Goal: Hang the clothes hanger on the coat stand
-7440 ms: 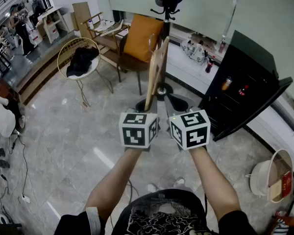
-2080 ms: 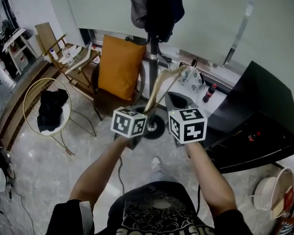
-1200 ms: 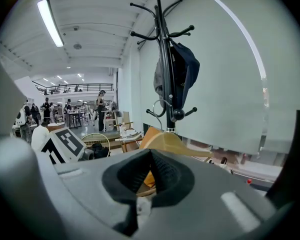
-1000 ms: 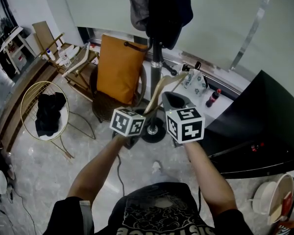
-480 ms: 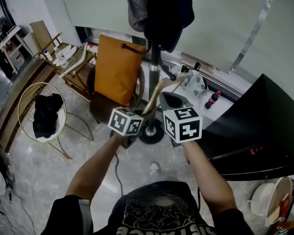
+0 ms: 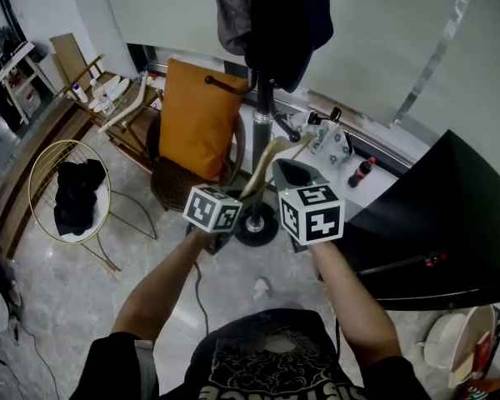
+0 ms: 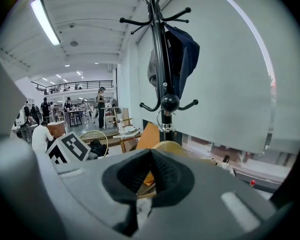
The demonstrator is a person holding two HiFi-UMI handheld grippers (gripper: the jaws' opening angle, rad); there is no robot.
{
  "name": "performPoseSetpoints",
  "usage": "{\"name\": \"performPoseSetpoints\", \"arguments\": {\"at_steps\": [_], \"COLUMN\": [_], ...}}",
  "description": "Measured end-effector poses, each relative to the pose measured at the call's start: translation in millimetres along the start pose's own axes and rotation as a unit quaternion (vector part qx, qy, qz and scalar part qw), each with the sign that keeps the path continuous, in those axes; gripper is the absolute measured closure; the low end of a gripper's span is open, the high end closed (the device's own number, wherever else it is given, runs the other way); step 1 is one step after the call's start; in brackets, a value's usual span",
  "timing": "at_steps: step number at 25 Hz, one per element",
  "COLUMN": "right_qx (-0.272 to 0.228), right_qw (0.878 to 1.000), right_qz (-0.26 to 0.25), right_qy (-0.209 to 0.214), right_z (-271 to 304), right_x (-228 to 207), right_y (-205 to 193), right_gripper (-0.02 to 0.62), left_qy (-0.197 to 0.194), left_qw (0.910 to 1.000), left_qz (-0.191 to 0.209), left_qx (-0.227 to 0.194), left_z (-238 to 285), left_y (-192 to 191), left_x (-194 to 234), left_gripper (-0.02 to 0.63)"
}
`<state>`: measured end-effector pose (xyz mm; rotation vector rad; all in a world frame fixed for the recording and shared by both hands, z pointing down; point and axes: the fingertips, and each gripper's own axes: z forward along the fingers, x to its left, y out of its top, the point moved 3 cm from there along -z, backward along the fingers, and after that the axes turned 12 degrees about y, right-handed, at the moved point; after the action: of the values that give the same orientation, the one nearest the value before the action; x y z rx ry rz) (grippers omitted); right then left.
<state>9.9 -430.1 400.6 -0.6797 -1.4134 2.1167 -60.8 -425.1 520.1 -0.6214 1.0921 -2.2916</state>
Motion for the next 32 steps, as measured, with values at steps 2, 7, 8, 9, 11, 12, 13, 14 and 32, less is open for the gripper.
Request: {"name": "performPoseSetpoints", "arguments": {"at_steps": [2, 7, 8, 9, 11, 12, 13, 14, 32], "right_qx": [0.001, 0.004, 0.004, 0.004, 0.004, 0.004, 0.005, 0.005, 0.010], "right_qw": [1.000, 1.000, 1.000, 1.000, 1.000, 1.000, 1.000, 1.000, 1.000], "right_qz": [0.002, 0.005, 0.005, 0.005, 0.005, 0.006, 0.006, 0.007, 0.017], "right_qy": [0.001, 0.003, 0.004, 0.004, 0.004, 0.003, 0.002, 0.002, 0.005], "right_z": [2, 5, 5, 5, 5, 4, 4, 4, 6], "right_x": [0, -2, -2, -2, -3, -4, -5, -5, -2], "right_y": [-1, -4, -4, -4, -3, -4, -4, -5, -12], "right_gripper": [0.595, 0.595, 0.595, 0.595, 0.595, 0.595, 0.595, 0.595, 0.595], "left_qy": [0.001, 0.001, 0.001, 0.001, 0.003, 0.005, 0.006, 0.007, 0.040], "left_qw": [1.0000, 1.0000, 1.0000, 1.0000, 1.0000, 1.0000, 1.0000, 1.0000, 0.9991], "left_qz": [0.000, 0.002, 0.002, 0.002, 0.002, 0.003, 0.004, 0.005, 0.010], "left_qx": [0.001, 0.005, 0.006, 0.007, 0.006, 0.005, 0.003, 0.001, -0.013], "left_z": [1, 3, 4, 5, 6, 6, 6, 6, 0], "left_y": [0, -1, -2, -2, -1, -1, 0, 0, -1], "left_x": [1, 2, 3, 4, 4, 5, 5, 6, 16], "left_gripper": [0.603, 0.601, 0.601, 0.601, 0.601, 0.601, 0.601, 0.601, 0.600]}}
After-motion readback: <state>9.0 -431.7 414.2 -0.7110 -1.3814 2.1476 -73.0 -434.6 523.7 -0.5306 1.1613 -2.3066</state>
